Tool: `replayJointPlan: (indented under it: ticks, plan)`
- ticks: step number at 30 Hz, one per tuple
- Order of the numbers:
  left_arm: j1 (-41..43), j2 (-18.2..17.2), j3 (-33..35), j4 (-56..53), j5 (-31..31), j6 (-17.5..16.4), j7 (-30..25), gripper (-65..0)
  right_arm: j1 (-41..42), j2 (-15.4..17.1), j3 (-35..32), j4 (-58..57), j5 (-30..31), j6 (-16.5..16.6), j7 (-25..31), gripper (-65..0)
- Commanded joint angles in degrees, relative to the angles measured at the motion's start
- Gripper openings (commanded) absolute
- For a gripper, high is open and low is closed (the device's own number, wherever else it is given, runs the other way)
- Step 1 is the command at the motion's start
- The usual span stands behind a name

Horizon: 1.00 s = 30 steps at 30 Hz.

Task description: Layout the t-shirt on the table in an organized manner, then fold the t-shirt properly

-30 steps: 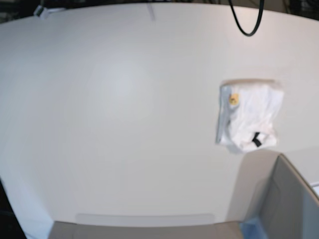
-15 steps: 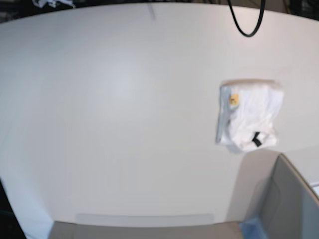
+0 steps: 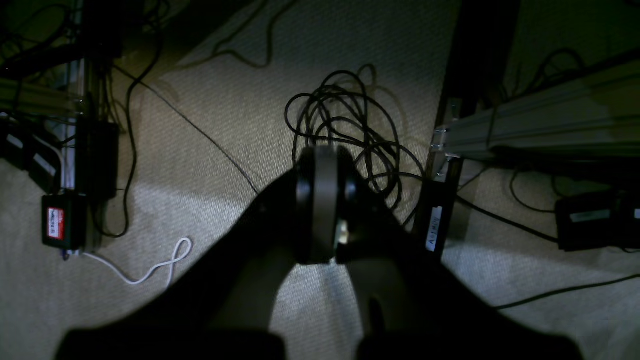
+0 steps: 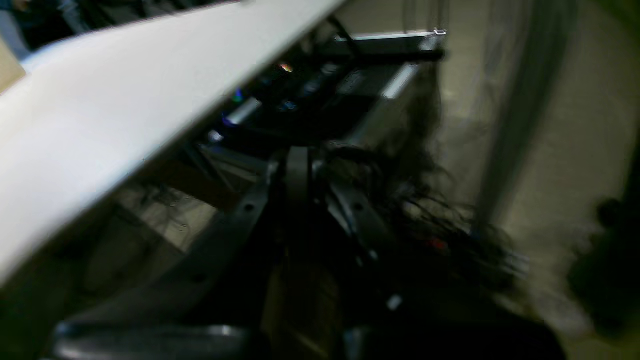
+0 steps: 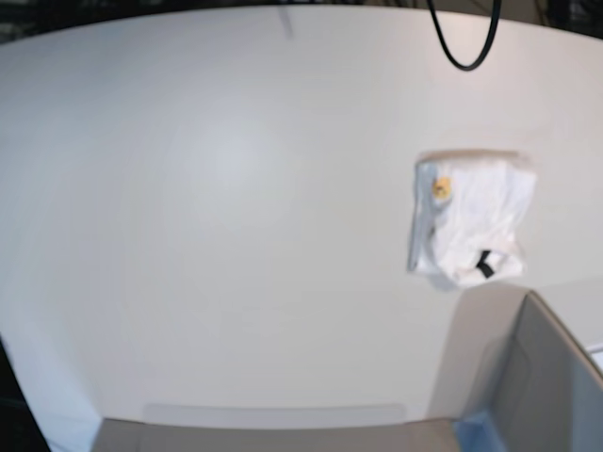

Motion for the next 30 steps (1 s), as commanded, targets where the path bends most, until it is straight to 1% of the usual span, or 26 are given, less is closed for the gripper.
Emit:
replayJointPlan:
  ticks: [1,2,4,8,11,14,18,23,25,27,30]
  plan:
    - [1.1,-0.2,0.1,-0.2,-0.3,0.3,-1.3,-65.0,-1.1,0.3,0.4,-0.6,1.1,0.8,1.8,-65.0]
    - [1.1,-0.2,0.1,-0.2,-0.3,0.3,-1.3,-65.0,-1.5,0.3,0.4,-1.7,0.7,0.8,1.8,-65.0]
    - [1.1,-0.2,0.1,-0.2,-0.3,0.3,-1.3,-65.0,-2.2,0.3,0.4,-3.8,-2.6,0.8,2.0,-65.0]
    - [1.1,-0.3,0.1,-0.2,-0.3,0.3,-1.3,-65.0,-1.9,0.3,0.4,-6.3,-13.2,0.8,1.8,-65.0]
    - [1.1,-0.3,0.1,-0.2,-0.3,0.3,-1.3,-65.0,-0.1,0.3,0.4,-7.0,-24.2,0.8,1.8,-65.0]
    - [1.1,-0.3,0.1,-0.2,-0.3,0.3,-1.3,-65.0,2.4,0.6,0.4,-6.8,-38.6,0.8,1.8,-65.0]
    - [1.1,-0.3,0.1,-0.2,-0.3,0.3,-1.3,-65.0,6.4,3.8,0.4,-6.6,-54.0,0.8,1.9,-65.0]
    - [1.1,-0.3,0.1,-0.2,-0.3,0.3,-0.9,-65.0,8.4,7.9,0.4,-6.6,-69.8,0.8,2.0,-65.0]
    - [1.1,-0.3,0.1,-0.2,-0.3,0.3,-0.9,-65.0,8.5,8.8,0.4,-6.6,-73.7,0.8,2.0,-65.0]
    - [1.0,-0.3,0.1,-0.2,-0.3,0.3,-0.9,-65.0,8.3,9.2,0.4,-6.8,-76.1,0.8,2.0,-65.0]
    - [0.0,-0.3,0.1,-0.2,-0.3,0.3,-0.8,-65.0,8.0,9.4,0.4,-6.9,-77.6,0.8,2.0,-65.0]
